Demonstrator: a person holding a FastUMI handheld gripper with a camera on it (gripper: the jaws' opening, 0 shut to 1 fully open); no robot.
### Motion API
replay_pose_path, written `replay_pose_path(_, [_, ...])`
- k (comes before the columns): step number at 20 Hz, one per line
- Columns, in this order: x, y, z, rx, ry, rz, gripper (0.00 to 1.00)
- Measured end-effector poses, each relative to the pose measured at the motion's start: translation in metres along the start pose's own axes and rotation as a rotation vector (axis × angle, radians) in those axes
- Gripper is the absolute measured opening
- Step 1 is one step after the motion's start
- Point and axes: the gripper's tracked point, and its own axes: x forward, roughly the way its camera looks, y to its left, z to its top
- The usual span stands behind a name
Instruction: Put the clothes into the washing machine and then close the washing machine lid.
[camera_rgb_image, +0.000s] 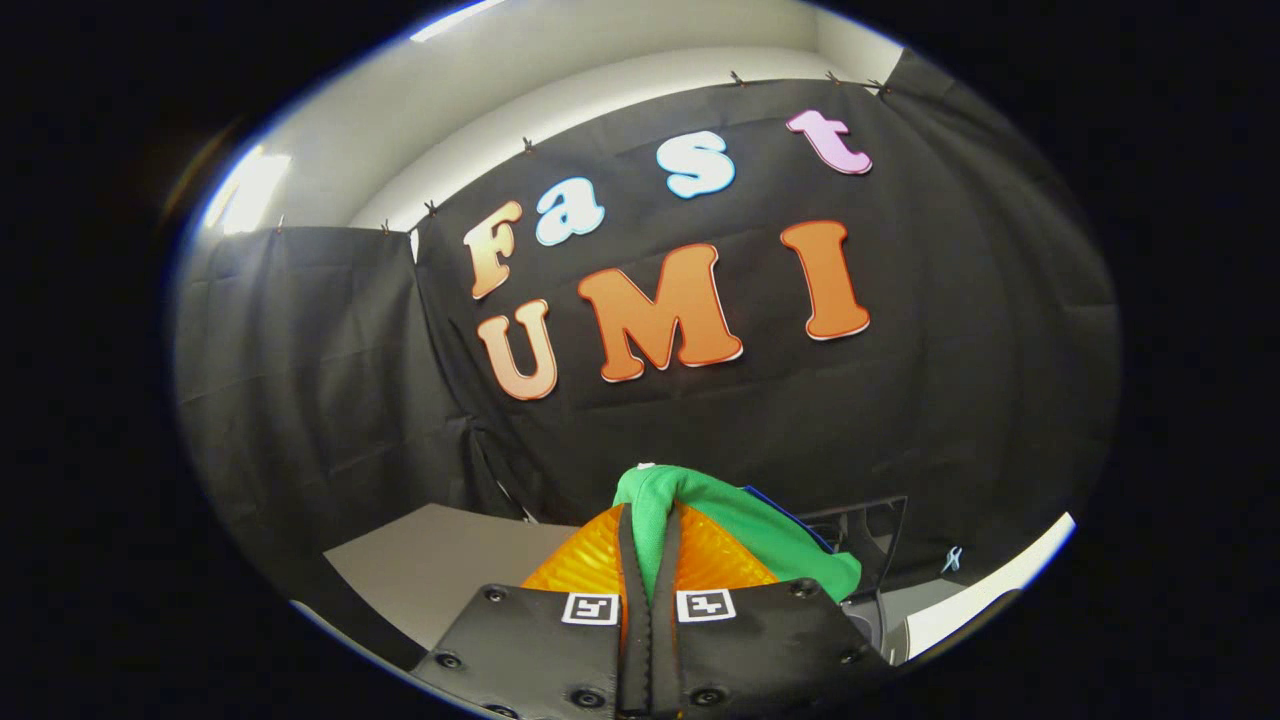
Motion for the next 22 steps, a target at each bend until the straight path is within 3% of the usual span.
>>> replay_pose_path(10, [0.029, -0.05, -0.102, 0.017, 0.176, -0.064, 0.08])
replay_pose_path(22, [0.057, -0.093, -0.244, 0.029, 0.476, -0.112, 0.08])
